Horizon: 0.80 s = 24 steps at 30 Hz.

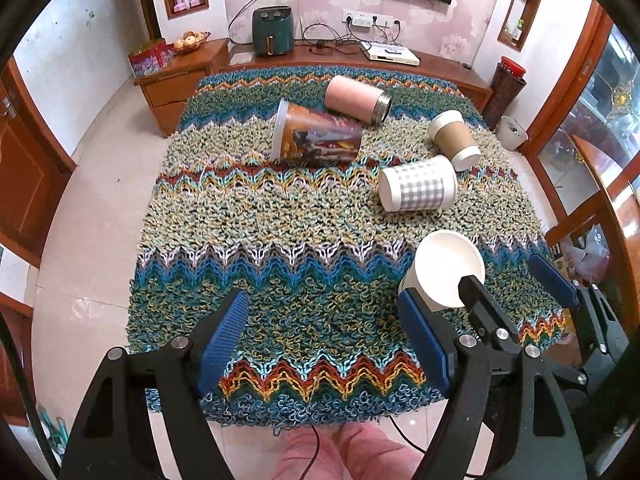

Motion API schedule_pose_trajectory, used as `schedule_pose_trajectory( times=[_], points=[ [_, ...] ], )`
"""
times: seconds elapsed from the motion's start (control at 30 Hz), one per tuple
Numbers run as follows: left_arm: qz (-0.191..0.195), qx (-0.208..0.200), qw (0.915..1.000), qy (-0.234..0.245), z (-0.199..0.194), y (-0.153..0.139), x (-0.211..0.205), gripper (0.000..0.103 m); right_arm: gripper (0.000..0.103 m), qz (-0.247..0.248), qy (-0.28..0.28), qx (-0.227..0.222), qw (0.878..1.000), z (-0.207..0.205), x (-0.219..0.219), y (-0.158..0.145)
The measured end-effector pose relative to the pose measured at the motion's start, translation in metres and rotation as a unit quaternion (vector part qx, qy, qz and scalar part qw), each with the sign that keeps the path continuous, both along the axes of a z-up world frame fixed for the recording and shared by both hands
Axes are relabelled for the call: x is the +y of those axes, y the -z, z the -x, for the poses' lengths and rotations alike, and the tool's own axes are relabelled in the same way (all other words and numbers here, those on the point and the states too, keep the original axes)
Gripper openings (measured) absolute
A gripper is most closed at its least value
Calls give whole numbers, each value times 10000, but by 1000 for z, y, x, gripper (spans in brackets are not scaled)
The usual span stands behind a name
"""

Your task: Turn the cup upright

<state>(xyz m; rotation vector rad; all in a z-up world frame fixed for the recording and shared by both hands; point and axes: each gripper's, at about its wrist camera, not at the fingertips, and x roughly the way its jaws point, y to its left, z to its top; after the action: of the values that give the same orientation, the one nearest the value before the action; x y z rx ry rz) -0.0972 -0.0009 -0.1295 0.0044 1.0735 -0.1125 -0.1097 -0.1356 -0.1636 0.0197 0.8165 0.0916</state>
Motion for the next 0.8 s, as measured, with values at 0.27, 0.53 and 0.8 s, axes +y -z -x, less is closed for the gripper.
schedule_pose_trajectory(
  times=[0.27,0.53,0.8],
  points=[
    [-9,-230,9997,-49,-2,-42,-8,81,79,241,106,425,9988,-14,-5,-44],
    [-29,-273,9995,-158,0,-71,-14,81,79,411,172,890,9950,-23,-16,-73],
    [-125,-215,9990,-365,-6,-85,-14,81,79,418,239,922,9946,-27,-25,-96]
  ],
)
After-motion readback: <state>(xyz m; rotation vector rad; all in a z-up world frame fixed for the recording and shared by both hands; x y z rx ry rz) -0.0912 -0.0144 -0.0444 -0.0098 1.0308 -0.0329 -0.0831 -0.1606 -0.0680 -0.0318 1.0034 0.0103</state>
